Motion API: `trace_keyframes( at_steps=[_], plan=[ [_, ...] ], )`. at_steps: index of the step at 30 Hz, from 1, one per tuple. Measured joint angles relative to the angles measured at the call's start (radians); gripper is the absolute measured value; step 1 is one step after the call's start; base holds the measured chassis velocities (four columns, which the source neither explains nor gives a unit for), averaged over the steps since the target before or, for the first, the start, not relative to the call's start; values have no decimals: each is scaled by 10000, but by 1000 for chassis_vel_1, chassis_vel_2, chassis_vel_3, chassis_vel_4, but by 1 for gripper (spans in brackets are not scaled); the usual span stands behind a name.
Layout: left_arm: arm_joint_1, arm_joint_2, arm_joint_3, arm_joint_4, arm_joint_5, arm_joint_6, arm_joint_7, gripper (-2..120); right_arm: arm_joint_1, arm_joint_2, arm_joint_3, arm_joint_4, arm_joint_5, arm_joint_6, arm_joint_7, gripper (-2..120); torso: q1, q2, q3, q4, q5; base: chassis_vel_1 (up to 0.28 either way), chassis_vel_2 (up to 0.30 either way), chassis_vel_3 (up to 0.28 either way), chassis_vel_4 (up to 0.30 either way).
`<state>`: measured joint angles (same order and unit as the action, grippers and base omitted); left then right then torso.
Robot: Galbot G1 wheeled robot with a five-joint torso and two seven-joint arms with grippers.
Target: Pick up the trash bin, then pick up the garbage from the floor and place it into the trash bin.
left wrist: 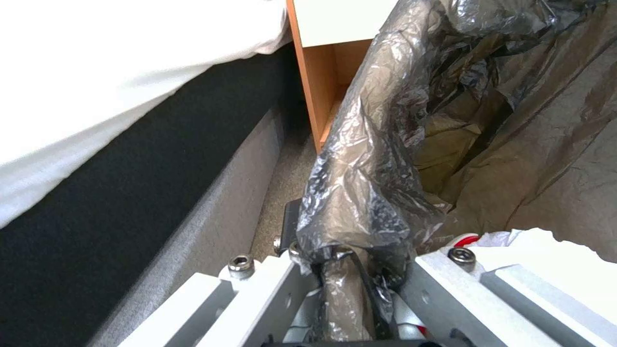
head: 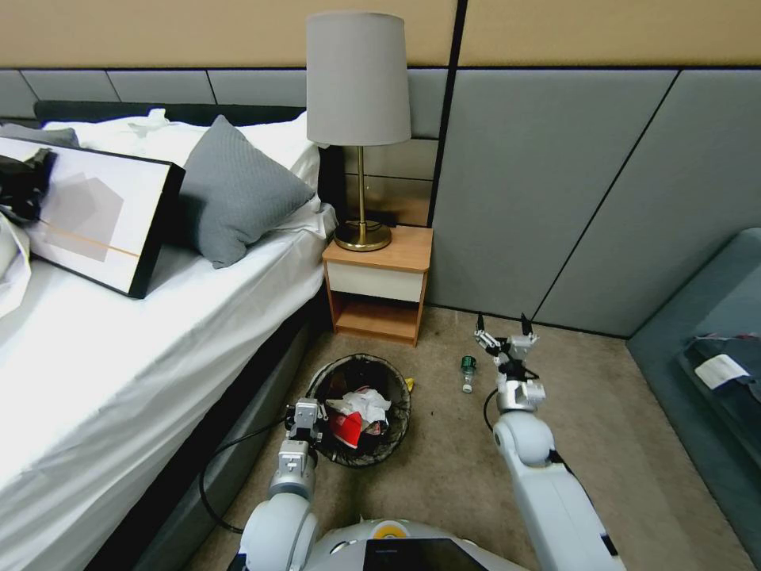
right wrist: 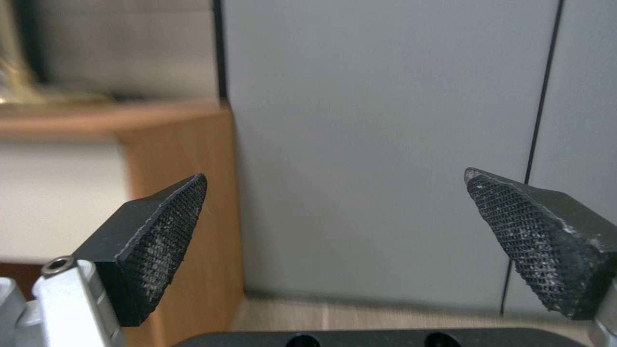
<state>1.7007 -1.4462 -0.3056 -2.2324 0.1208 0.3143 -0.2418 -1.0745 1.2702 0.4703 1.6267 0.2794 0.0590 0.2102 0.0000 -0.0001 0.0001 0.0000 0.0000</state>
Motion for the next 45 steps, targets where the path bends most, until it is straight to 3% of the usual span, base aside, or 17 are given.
trace_keyframes(
  at_steps=[17,34,45],
  plan=[
    [146,-49,-81,23,57,6,-17,2,2739,139,-702,-4865,289,-1333,-755,100,0,0,0,0,-2,0,0,0,0],
    [170,-68,-101,75,57,21,-24,2,4028,714,-830,-7941,-482,-1648,-1679,100,0,0,0,1,-1,0,0,0,0],
    [161,-76,-70,118,54,22,-32,2,3984,768,-674,-8532,-516,-1564,-2047,100,0,0,0,0,0,0,0,0,0]
  ],
)
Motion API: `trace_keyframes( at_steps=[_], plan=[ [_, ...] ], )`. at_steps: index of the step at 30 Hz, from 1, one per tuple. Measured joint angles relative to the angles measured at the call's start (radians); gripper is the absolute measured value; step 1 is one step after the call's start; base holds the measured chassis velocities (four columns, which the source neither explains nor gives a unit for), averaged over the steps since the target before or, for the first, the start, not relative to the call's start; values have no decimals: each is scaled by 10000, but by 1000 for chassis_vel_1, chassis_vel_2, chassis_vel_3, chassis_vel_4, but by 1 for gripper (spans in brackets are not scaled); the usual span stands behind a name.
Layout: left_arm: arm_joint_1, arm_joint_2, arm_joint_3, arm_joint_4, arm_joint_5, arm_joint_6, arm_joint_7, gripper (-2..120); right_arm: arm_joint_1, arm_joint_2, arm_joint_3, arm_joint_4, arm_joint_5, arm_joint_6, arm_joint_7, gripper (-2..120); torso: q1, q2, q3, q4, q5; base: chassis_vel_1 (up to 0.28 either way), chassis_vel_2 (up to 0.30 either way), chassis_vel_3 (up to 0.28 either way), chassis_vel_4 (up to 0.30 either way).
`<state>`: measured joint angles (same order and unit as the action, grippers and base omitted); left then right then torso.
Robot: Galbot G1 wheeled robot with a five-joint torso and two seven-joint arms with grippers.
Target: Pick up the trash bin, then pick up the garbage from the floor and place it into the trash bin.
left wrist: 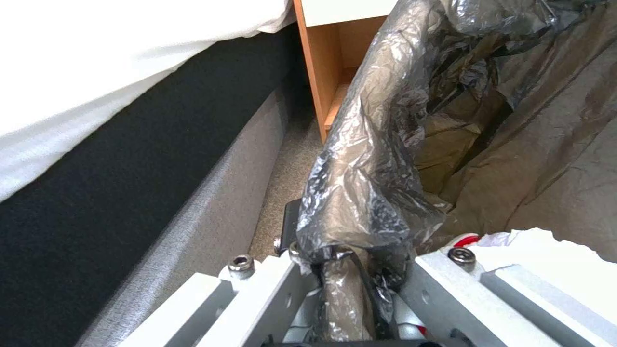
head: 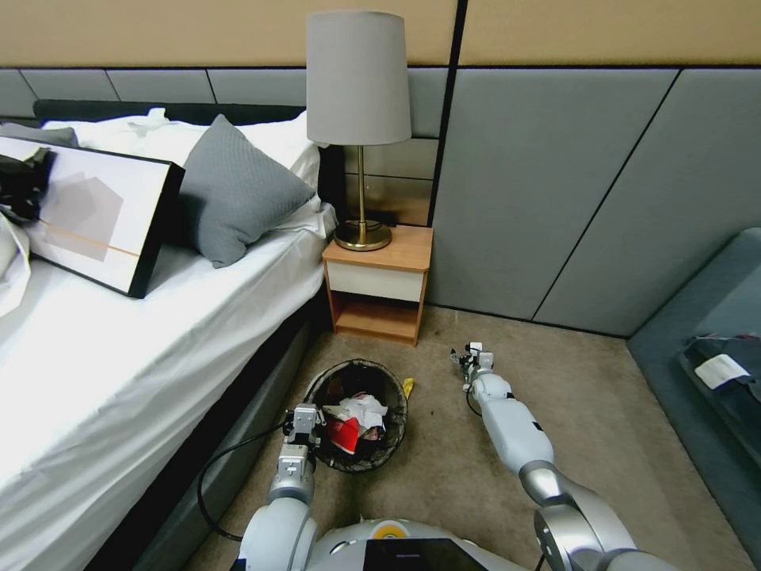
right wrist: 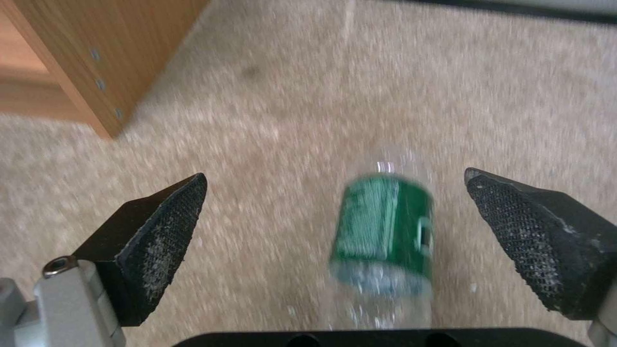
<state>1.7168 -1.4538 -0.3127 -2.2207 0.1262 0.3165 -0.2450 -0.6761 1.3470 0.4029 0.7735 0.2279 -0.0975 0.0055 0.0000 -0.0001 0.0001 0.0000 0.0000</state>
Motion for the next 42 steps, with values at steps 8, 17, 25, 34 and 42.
trace_keyframes(
  at_steps=[8,17,25,34,42],
  plan=[
    [42,7,13,6,14,0,0,2,-50,-3,122,-293,-77,263,-173,100,0,0,0,0,0,0,0,0,0],
    [152,28,4,-28,50,-9,0,2,155,113,274,-1264,-146,480,-316,100,0,0,-1,1,0,0,0,0,0],
    [187,24,-8,-34,83,-26,-1,2,361,271,424,-2153,-157,546,-499,100,0,1,0,0,0,0,0,0,0],
    [194,17,-13,-16,83,-41,-1,2,465,396,528,-2702,-357,950,-704,82,-1,1,-1,1,0,0,0,0,0],
    [188,19,-22,-16,81,-49,-2,2,471,368,535,-2705,-394,1131,-766,52,0,1,0,0,-1,0,0,0,0]
  ],
)
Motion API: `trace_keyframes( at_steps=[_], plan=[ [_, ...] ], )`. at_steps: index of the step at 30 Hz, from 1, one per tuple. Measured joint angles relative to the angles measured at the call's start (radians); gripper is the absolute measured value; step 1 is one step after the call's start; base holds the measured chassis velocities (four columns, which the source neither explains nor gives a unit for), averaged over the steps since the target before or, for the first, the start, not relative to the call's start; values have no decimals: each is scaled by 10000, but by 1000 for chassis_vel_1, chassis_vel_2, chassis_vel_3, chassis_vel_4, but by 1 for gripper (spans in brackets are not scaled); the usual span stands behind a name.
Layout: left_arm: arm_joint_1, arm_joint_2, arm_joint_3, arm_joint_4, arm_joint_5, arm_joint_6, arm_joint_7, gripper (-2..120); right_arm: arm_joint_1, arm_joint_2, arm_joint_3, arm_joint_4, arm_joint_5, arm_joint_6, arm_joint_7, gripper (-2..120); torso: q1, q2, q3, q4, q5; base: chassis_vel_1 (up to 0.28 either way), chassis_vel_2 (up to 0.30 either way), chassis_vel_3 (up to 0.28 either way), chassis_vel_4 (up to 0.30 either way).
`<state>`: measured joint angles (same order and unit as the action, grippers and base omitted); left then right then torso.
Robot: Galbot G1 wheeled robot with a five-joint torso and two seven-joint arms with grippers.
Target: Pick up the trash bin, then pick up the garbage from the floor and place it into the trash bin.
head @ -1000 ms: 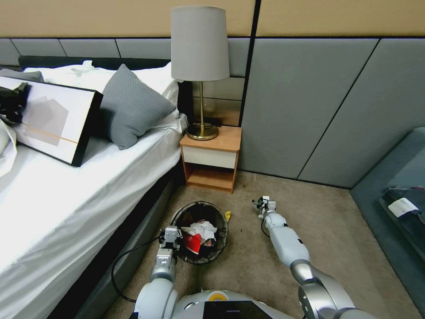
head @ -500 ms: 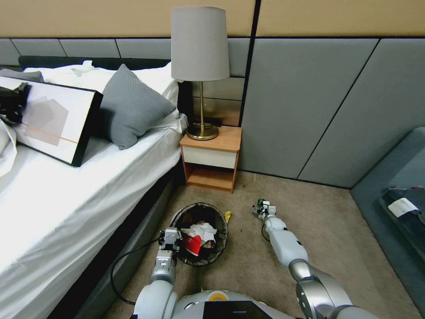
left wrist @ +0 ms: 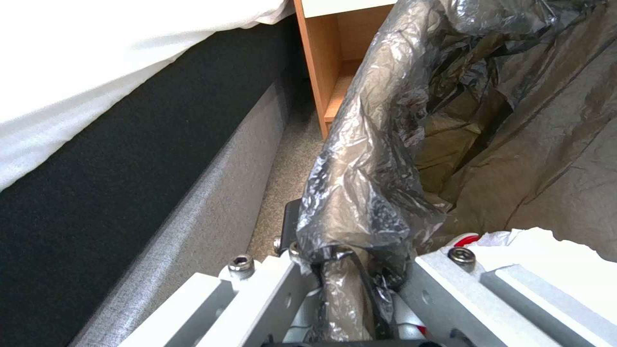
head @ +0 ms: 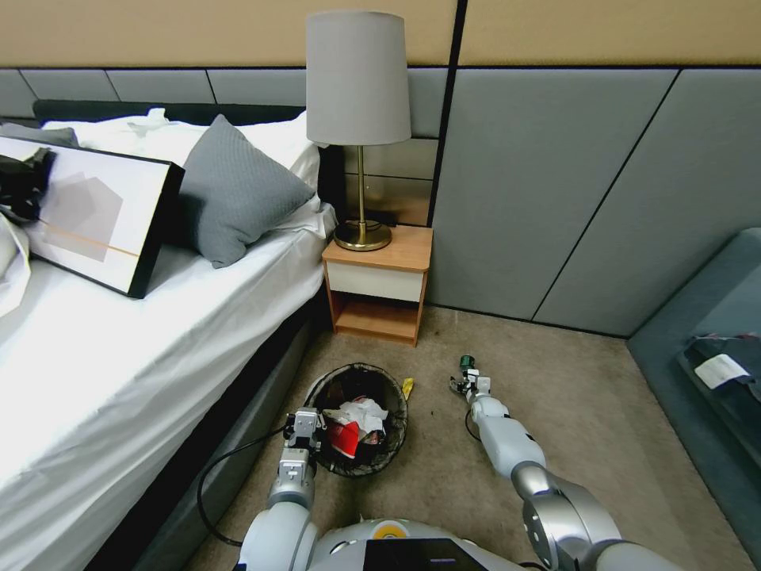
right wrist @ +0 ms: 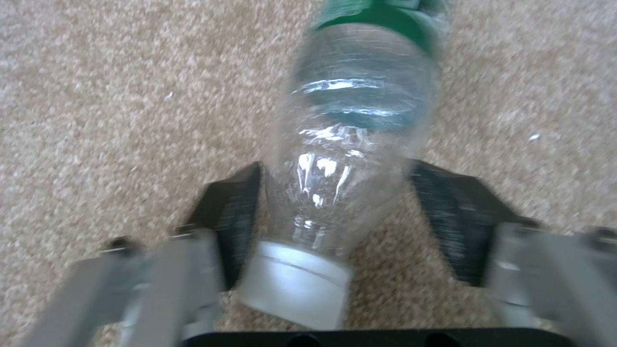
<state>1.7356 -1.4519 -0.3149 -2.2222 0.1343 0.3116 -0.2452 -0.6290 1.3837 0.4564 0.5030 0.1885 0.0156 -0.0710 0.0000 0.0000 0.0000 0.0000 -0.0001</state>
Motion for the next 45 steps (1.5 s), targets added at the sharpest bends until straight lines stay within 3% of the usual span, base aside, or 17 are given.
trace_keyframes(
  at_steps=[7,21,26,27,30,33,34,36,37,40,41,44,45],
  plan=[
    [-21,2,-7,22,-6,0,-1,2,-17,-33,-5,12,10,132,-39,28,0,0,0,0,1,0,0,0,0],
    [-25,7,10,32,-7,0,-1,2,-67,-71,-4,27,-14,400,-6,28,0,0,0,1,1,0,0,0,0],
    [-57,31,11,32,-35,0,-2,2,-468,-157,-53,883,105,932,403,28,0,0,0,1,0,0,0,0,0],
    [-110,50,14,45,-59,0,-2,2,-917,-216,-72,1776,183,1271,594,28,0,0,0,2,1,0,0,0,0],
    [-152,65,20,64,-83,4,-2,2,-1333,-272,-77,2573,315,1415,714,28,0,0,0,1,2,0,0,0,0],
    [-254,87,66,132,-134,21,-3,2,-2875,-496,-72,5426,630,1603,808,28,0,0,0,-7,3,0,0,0,0],
    [-254,87,66,132,-134,21,-3,2,-2875,-496,-72,5426,630,1603,808,28,0,0,0,-7,3,0,0,0,0],
    [-304,95,99,172,-161,29,-2,2,-3796,-626,-62,7453,698,1744,701,28,0,1,-2,0,-5,0,0,0,0],
    [-304,95,99,172,-161,29,-2,2,-3796,-626,-62,7453,698,1744,701,28,0,1,-2,0,-5,0,0,0,0],
    [-349,129,105,186,-196,39,-2,2,-5073,-732,-76,9760,572,2134,321,28,-1,0,-2,0,4,0,0,0,0],
    [-349,129,105,186,-196,39,-2,2,-5073,-732,-76,9760,572,2134,321,28,-1,0,-2,0,4,0,0,0,0],
    [-388,146,115,187,-223,50,0,2,-6348,-803,-204,11762,299,2705,-319,28,-1,0,-2,-2,0,0,0,0,0],
    [-388,146,115,187,-223,50,0,2,-6348,-803,-204,11762,299,2705,-319,28,-1,0,-2,-2,0,0,0,0,0]
  ],
)
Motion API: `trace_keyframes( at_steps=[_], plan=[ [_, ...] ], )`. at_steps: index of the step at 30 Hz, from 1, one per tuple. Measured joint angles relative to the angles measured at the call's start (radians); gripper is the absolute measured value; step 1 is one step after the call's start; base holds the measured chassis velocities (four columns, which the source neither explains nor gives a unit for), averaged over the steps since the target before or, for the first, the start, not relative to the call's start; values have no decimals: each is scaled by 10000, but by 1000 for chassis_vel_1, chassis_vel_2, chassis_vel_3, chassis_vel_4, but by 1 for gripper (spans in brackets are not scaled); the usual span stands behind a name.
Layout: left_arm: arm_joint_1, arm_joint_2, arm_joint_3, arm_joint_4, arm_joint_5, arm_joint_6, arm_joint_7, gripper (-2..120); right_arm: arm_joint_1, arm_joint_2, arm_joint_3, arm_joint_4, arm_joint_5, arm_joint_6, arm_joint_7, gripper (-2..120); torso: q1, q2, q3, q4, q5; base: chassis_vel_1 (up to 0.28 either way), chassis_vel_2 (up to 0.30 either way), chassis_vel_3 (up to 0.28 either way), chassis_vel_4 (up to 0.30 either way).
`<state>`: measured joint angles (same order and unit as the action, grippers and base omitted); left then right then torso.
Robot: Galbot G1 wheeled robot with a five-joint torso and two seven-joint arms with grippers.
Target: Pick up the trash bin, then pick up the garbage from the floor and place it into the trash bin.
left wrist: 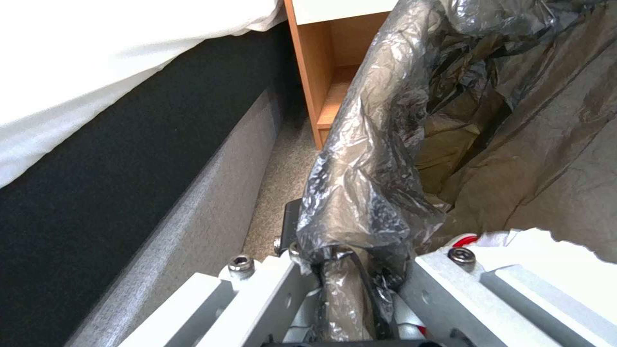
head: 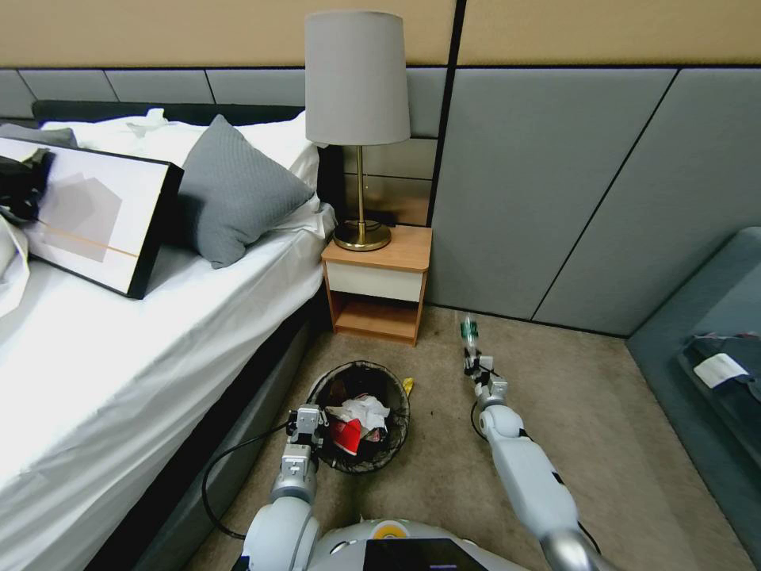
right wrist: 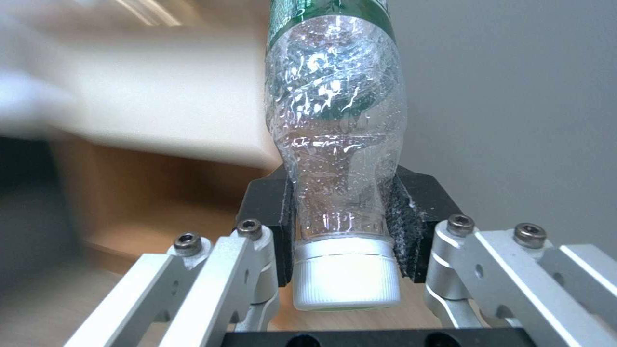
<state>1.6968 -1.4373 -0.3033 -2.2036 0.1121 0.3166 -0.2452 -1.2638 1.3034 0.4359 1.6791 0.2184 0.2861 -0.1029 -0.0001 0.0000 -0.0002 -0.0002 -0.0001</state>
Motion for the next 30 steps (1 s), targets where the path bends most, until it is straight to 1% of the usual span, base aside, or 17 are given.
trace_keyframes(
  at_steps=[2,4,6,8,10,12,14,16,18,20,30],
  plan=[
    [-11,-2,1,0,-6,3,0,2,-772,-79,-192,1029,-137,406,-494,28,0,0,0,1,-3,0,0,0,0],
    [-8,-6,8,0,-8,4,2,2,-1273,-145,-425,1579,-342,840,-909,28,0,1,0,2,2,0,0,0,0],
    [-7,-7,12,0,-7,4,3,2,-1388,-166,-496,1692,-393,934,-989,28,0,0,0,2,1,0,0,0,0],
    [28,-20,23,0,-6,4,4,2,-1925,-276,-1040,2097,-653,1306,-1235,28,0,0,0,2,1,0,0,0,0],
    [38,-21,30,-3,-3,4,4,2,-2037,-286,-1230,2145,-745,1422,-1293,28,0,0,1,2,0,0,0,0,0],
    [40,-24,43,-18,1,4,6,2,-2239,-259,-1803,2096,-1124,1762,-1419,28,0,0,0,2,0,0,0,0,0],
    [35,-29,44,-18,2,4,6,2,-2264,-243,-1927,2040,-1216,1808,-1435,28,0,0,0,3,-1,0,0,0,0],
    [18,-43,53,-19,6,4,6,2,-2293,-134,-2479,1675,-1613,1946,-1453,28,0,0,0,2,1,0,0,0,0],
    [16,-45,55,-19,6,4,6,2,-2278,-117,-2577,1587,-1676,1969,-1453,28,0,0,1,2,0,0,0,0,0],
    [12,-56,55,-27,7,4,7,2,-2214,-26,-2879,1266,-1875,2049,-1452,28,0,1,1,3,1,0,0,0,0],
    [16,-141,104,-29,29,5,4,2,-2058,236,-3142,543,-2020,2193,-1460,28,1,0,1,1,0,0,0,0,0]
  ],
)
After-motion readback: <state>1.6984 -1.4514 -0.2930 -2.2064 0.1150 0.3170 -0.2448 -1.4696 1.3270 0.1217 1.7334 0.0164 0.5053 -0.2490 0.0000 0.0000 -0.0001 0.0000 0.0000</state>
